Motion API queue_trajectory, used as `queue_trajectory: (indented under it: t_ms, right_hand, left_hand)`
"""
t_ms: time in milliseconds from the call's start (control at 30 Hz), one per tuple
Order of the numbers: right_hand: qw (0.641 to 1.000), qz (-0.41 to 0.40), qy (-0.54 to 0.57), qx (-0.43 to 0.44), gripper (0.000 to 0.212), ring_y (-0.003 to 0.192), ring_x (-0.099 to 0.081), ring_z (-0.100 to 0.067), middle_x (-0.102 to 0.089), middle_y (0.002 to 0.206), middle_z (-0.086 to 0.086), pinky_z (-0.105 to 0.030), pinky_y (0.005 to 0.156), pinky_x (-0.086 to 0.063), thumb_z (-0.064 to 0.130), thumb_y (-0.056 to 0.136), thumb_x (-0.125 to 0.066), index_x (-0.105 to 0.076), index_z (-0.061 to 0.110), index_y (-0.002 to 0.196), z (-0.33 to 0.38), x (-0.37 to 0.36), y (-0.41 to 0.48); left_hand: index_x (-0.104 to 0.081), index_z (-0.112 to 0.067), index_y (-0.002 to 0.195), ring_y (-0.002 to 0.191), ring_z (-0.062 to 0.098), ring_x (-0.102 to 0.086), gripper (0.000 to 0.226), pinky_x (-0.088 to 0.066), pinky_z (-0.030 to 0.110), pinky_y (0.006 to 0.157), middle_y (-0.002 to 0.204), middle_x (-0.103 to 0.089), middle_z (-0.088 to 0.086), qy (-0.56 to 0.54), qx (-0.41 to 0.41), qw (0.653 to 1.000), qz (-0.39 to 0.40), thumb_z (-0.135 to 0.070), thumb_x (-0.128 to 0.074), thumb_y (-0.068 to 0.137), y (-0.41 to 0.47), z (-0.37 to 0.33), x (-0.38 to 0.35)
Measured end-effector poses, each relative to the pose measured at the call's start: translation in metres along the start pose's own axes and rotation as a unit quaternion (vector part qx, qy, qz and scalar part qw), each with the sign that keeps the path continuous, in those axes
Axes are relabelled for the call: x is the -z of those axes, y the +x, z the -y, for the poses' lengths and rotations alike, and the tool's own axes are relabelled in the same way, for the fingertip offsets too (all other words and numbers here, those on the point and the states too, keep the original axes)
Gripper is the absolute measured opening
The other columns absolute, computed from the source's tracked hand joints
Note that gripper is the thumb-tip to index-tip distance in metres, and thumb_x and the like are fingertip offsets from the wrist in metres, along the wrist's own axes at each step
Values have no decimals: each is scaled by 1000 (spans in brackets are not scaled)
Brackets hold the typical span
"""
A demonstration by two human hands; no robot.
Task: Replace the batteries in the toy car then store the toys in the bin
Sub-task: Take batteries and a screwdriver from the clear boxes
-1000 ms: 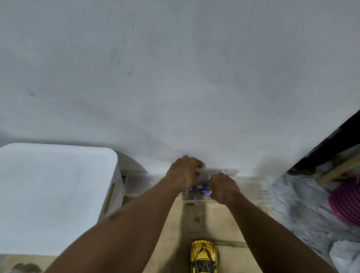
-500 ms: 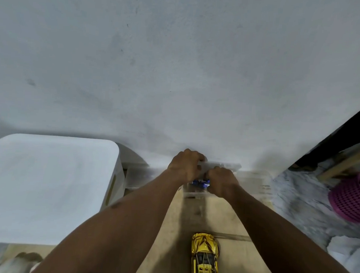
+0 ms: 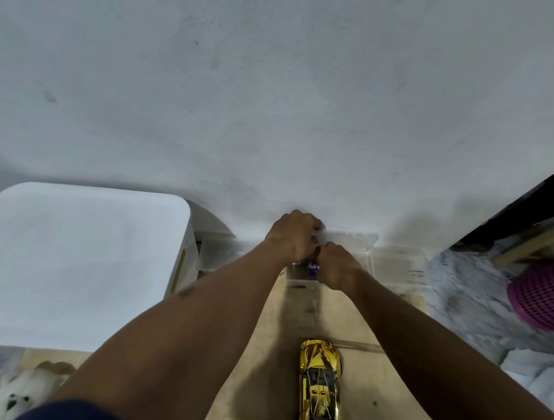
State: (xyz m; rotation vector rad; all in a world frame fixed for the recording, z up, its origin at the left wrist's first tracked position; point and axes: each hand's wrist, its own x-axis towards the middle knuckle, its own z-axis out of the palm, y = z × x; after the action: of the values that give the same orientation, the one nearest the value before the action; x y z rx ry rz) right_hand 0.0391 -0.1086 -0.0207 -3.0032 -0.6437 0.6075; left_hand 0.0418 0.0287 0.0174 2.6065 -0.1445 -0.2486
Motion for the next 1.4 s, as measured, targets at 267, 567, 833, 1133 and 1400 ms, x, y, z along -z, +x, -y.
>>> queue_trajectory:
  t_ms: [267, 567, 833, 1133, 1400]
  right_hand:
    - [998, 37, -38, 25, 28, 107, -63, -26, -65, 120, -10, -33, 91, -51, 17, 94, -57, -65, 8, 120, 10, 5, 1]
    - [993, 58, -6, 103, 29, 101, -63, -24, -67, 116, -9, -36, 91, -53, 10, 87, -68, -68, 9, 116, -1, 14, -1]
    - [994, 55, 22, 96, 26, 100, -62, -27, -66, 115, -14, -26, 81, -45, 6, 89, -63, -67, 4, 115, 3, 16, -1]
    - [992, 107, -21, 63, 38, 107, -60, -26, -57, 127, -13, -28, 82, -44, 4, 95, -52, -54, 7, 133, 21, 13, -9]
    - [987, 120, 51, 89, 38, 106, -58, -23, -61, 123, -11, -34, 93, -49, 35, 95, -52, -60, 12, 124, 19, 13, -15]
  left_hand:
    - [-65, -26, 126, 108, 26, -62, 43, -53, 32, 89, 122, -66, 5, 8, -3, 1000, -5, -22, -62, 84, 2, 2, 0]
    - [-66, -27, 126, 109, 26, -63, 42, -53, 35, 93, 124, -66, 4, 0, -4, 1000, -8, -27, -63, 84, 2, 2, -1]
    - [-66, -25, 126, 110, 26, -63, 43, -51, 32, 92, 125, -65, 5, 3, -7, 1000, -19, -20, -60, 83, -1, 3, -2]
    - [-66, -23, 126, 108, 25, -63, 40, -52, 32, 92, 124, -65, 6, -2, 3, 1000, -31, -16, -60, 87, -1, 3, -7]
    - [-66, -24, 125, 108, 25, -63, 37, -50, 29, 89, 124, -65, 4, 2, 7, 999, -50, -16, -59, 89, -3, 2, -9]
